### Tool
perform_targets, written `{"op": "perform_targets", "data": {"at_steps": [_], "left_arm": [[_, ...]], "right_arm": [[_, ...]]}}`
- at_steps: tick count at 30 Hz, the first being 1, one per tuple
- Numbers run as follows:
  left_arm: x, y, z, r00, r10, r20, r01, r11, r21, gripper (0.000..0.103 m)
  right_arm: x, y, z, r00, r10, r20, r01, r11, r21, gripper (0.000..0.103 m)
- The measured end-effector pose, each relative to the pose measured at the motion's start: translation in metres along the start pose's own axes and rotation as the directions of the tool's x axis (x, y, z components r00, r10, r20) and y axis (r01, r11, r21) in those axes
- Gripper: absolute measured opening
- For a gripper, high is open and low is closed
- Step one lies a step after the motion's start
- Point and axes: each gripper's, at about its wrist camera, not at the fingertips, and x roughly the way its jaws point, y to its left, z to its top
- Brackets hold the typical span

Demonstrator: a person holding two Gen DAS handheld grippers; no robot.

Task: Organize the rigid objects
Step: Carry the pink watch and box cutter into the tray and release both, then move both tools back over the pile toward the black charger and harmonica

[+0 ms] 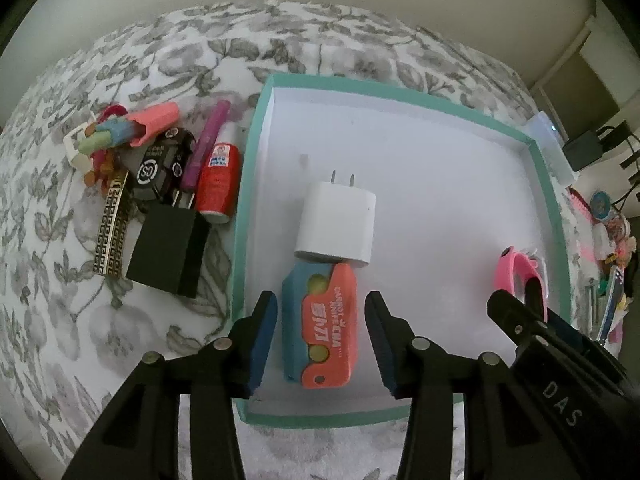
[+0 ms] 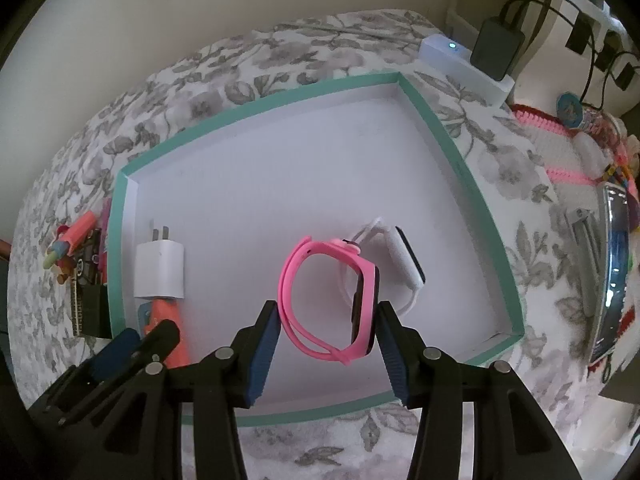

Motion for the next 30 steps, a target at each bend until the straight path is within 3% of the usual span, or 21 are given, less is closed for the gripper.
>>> {"op": "perform_targets", "data": {"at_steps": [7, 10, 13, 17, 24, 28, 30], "left_arm": [[-0.017, 0.003, 0.003, 0.999, -0.011, 0.040, 0.011, 1.000, -0.005, 0.048], [-0.024, 0.007, 0.005, 0.998, -0.005, 0.060, 0.007, 1.000, -0.021, 0.057], [-0.030, 0.014, 0.009, 0.997, 0.009, 0.080, -0.006, 0.999, -0.044, 0.059], [-0.032, 0.027, 0.012, 0.994, 0.059, 0.090, -0.051, 0.995, -0.083, 0.060], [-0.031, 0.057, 0.017, 0.985, 0.147, 0.092, -0.132, 0.980, -0.151, 0.061], [-0.031, 0.077, 0.018, 0.978, 0.188, 0.093, -0.167, 0.966, -0.197, 0.082], [-0.034, 0.087, 0.019, 0.972, 0.211, 0.102, -0.185, 0.958, -0.217, 0.082]], "right_arm": [[-0.016, 0.001, 0.004, 0.999, -0.011, 0.046, 0.012, 1.000, -0.016, 0.053], [-0.025, 0.001, 0.006, 0.997, -0.012, 0.077, 0.013, 1.000, -0.018, 0.061], [-0.030, 0.000, 0.007, 0.995, -0.015, 0.094, 0.017, 1.000, -0.014, 0.062], [-0.029, 0.000, 0.007, 0.995, -0.016, 0.095, 0.017, 1.000, -0.013, 0.062], [-0.019, 0.012, 0.002, 0.996, -0.006, 0.085, 0.010, 0.999, -0.051, 0.074], [-0.015, 0.025, -0.001, 0.996, 0.002, 0.090, 0.006, 0.996, -0.093, 0.078], [-0.014, 0.031, -0.003, 0.996, 0.013, 0.091, -0.003, 0.994, -0.109, 0.085]]}}
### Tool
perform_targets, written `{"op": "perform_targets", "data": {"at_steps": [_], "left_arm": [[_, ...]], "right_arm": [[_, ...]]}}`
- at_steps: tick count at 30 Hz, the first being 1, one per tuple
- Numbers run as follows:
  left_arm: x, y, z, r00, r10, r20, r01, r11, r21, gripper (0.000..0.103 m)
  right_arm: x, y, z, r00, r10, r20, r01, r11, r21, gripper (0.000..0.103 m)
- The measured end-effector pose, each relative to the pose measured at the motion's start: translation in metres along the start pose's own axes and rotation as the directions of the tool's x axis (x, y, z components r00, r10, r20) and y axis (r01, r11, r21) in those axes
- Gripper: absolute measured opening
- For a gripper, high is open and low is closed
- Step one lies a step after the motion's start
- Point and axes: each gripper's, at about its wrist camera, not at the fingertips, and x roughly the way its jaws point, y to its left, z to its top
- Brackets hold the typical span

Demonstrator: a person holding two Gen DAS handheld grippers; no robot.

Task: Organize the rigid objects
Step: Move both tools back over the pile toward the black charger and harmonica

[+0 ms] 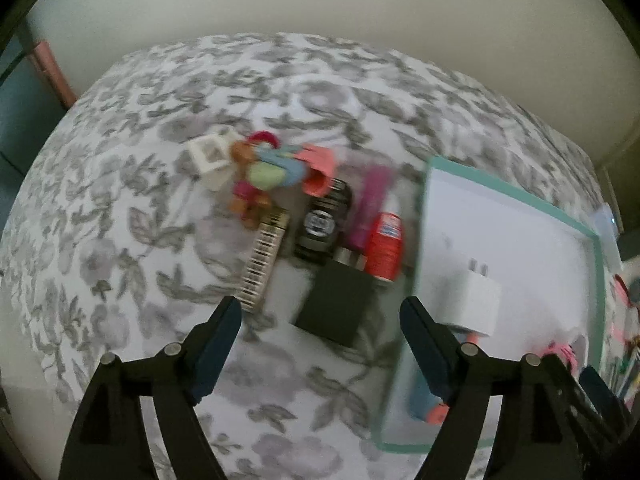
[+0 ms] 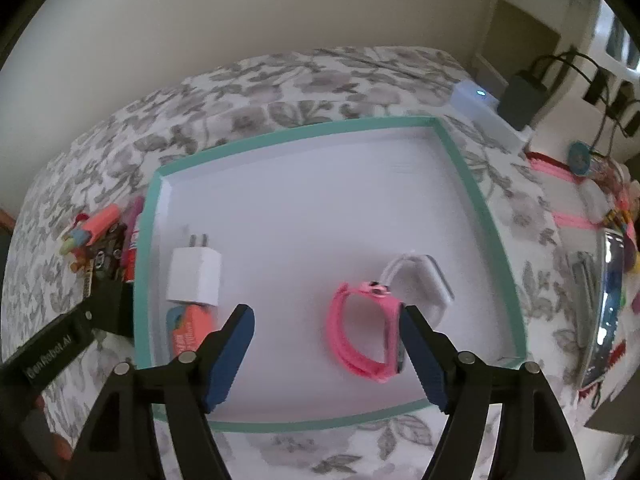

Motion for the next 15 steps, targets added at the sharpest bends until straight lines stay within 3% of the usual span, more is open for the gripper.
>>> {"op": "perform_targets", "data": {"at_steps": [2, 10, 12, 15], "left_arm": [[0.000, 0.010, 0.003, 1.000, 0.014, 0.011, -0.014, 1.000, -0.013, 0.085], [-0.001, 0.042, 0.012, 0.998, 0.037, 0.046, -0.035, 0.998, -0.049, 0.089], [-0.004, 0.051, 0.016, 0.996, 0.056, 0.074, -0.052, 0.997, -0.059, 0.100], [-0.009, 0.069, 0.021, 0.992, 0.066, 0.105, -0.056, 0.994, -0.091, 0.102]], "right_arm": [[0.001, 0.005, -0.001, 1.000, 0.009, 0.004, -0.009, 1.000, -0.010, 0.092], [0.000, 0.023, -0.002, 0.999, 0.029, 0.028, -0.028, 0.998, -0.050, 0.102], [-0.001, 0.028, -0.002, 0.998, 0.047, 0.038, -0.045, 0.998, -0.054, 0.103], [-0.004, 0.039, -0.002, 0.996, 0.067, 0.052, -0.063, 0.996, -0.070, 0.103]]}}
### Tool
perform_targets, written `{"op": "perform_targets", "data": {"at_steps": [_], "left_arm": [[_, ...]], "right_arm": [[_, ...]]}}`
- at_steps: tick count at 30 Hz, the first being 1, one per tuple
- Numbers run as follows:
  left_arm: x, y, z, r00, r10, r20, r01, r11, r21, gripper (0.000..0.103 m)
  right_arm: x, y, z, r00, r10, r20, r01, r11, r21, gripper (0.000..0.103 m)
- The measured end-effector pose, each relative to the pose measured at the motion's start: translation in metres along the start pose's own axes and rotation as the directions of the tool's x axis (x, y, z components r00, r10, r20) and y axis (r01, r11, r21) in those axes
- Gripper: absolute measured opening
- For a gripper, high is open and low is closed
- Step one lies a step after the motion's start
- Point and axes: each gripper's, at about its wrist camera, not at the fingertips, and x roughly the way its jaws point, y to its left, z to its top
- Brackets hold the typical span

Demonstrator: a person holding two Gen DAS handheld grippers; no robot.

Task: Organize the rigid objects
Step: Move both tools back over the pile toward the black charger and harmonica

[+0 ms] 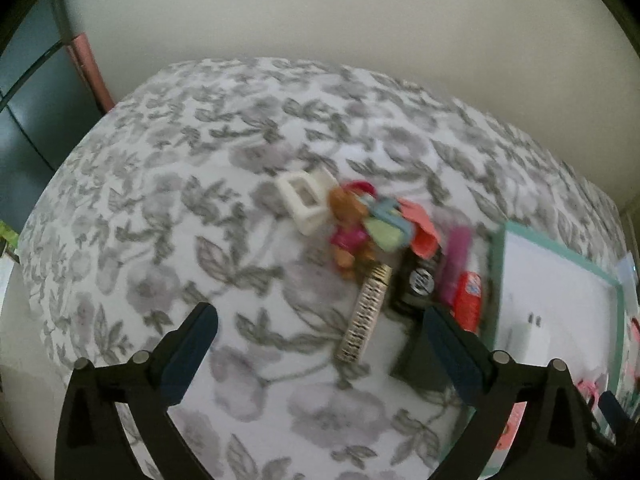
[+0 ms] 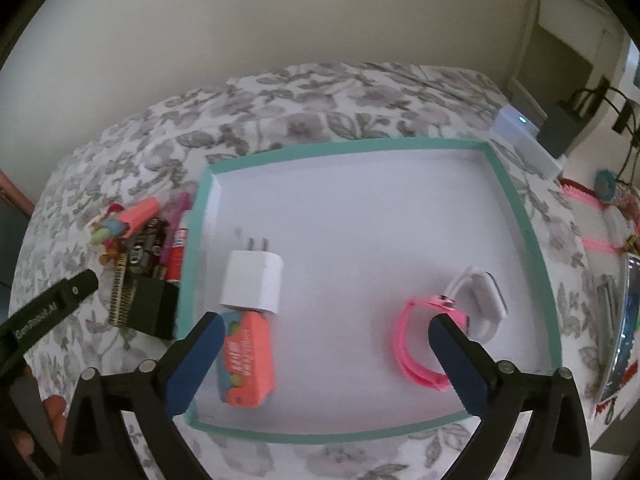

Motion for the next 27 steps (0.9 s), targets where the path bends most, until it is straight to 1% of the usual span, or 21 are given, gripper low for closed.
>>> {"op": "perform_targets", "data": {"at_steps": [5, 9, 13, 17, 19, 21, 22, 24, 27], "left_arm": [[0.002, 0.027, 0.010, 1.000, 0.009, -0.006, -0.009, 0.999, -0.044, 0.103], [0.009, 0.043, 0.012, 0.999, 0.033, -0.042, -0.035, 0.998, -0.058, 0.103], [0.018, 0.056, 0.011, 0.997, 0.006, -0.082, -0.014, 0.996, -0.087, 0.102], [0.025, 0.068, 0.012, 0.995, -0.001, -0.102, -0.011, 0.993, -0.117, 0.102], [0.029, 0.070, 0.013, 0.994, -0.026, -0.110, 0.013, 0.992, -0.125, 0.102], [0.035, 0.070, 0.012, 0.991, -0.038, -0.127, 0.022, 0.992, -0.126, 0.102], [0.037, 0.070, 0.012, 0.990, -0.039, -0.134, 0.022, 0.992, -0.125, 0.102], [0.042, 0.071, 0.013, 0.987, -0.053, -0.151, 0.033, 0.991, -0.130, 0.102], [0.047, 0.070, 0.015, 0.984, -0.085, -0.158, 0.063, 0.988, -0.141, 0.102]], "right_arm": [[-0.001, 0.025, 0.000, 0.999, 0.032, 0.013, -0.032, 0.998, -0.050, 0.103], [-0.001, 0.050, 0.000, 0.997, 0.074, 0.016, -0.072, 0.993, -0.098, 0.103], [0.001, 0.070, -0.001, 0.990, 0.144, 0.005, -0.142, 0.984, -0.111, 0.103], [0.004, 0.085, 0.000, 0.988, 0.156, 0.001, -0.154, 0.979, -0.130, 0.103], [0.005, 0.090, 0.000, 0.984, 0.178, -0.004, -0.177, 0.975, -0.130, 0.100], [0.007, 0.095, 0.001, 0.982, 0.186, -0.011, -0.186, 0.974, -0.131, 0.093], [0.008, 0.099, 0.002, 0.983, 0.185, -0.014, -0.185, 0.973, -0.135, 0.091], [0.010, 0.107, 0.003, 0.983, 0.183, -0.021, -0.184, 0.971, -0.155, 0.085], [0.015, 0.120, 0.002, 0.980, 0.194, -0.038, -0.198, 0.963, -0.181, 0.082]]}}
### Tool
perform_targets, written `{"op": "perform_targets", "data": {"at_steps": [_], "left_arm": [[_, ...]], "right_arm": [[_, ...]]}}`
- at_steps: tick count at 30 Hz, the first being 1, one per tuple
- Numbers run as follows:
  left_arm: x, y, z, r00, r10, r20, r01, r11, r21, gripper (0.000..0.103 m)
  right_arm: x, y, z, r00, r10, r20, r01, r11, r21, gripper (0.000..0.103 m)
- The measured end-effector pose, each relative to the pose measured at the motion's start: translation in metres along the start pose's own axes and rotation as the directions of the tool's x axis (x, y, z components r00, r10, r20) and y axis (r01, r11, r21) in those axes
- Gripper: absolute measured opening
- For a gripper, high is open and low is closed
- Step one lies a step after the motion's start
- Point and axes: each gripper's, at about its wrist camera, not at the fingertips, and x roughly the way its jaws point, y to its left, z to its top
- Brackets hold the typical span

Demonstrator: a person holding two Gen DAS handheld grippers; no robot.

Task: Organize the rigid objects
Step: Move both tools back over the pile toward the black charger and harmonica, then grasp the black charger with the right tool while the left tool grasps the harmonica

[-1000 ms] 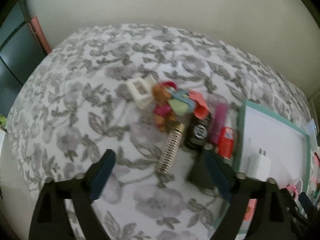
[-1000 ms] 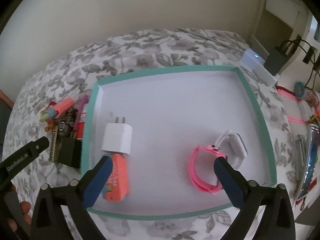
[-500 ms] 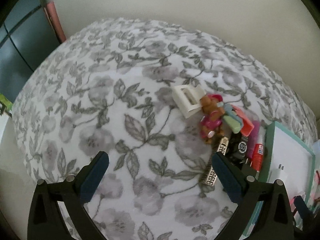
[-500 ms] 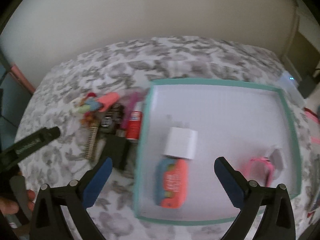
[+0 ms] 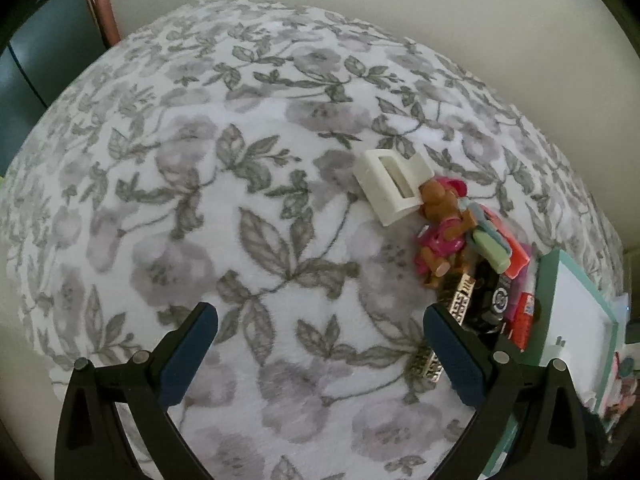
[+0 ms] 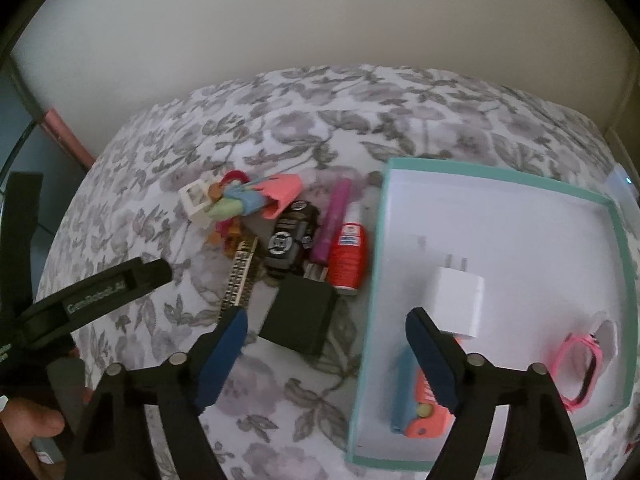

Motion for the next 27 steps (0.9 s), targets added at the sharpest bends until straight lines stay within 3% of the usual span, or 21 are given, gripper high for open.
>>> {"op": "perform_targets", "data": {"at_steps": [8, 11, 25, 27], "left_arm": [[0.011, -0.017, 0.003, 0.999, -0.049, -0.022, 0.050, 0.998, 0.039, 0.102], [0.014, -0.025, 0.003, 0.998, -0.055, -0.025, 0.056, 0.996, 0.064, 0.102], [0.019, -0.044, 0.003, 0.994, -0.106, -0.040, 0.110, 0.987, 0.114, 0.102], [0.022, -0.047, 0.002, 0.991, -0.123, -0.052, 0.128, 0.985, 0.116, 0.102]], "right_arm": [[0.023, 0.014, 0.004, 0.999, -0.031, -0.036, 0.030, 0.999, -0.022, 0.073], [0.024, 0.016, 0.008, 0.999, -0.033, -0.029, 0.032, 0.999, -0.031, 0.065], [0.050, 0.024, 0.005, 0.995, -0.056, -0.085, 0.052, 0.997, -0.054, 0.059], [0.055, 0.022, 0.002, 0.994, -0.047, -0.103, 0.042, 0.998, -0.043, 0.054]]}}
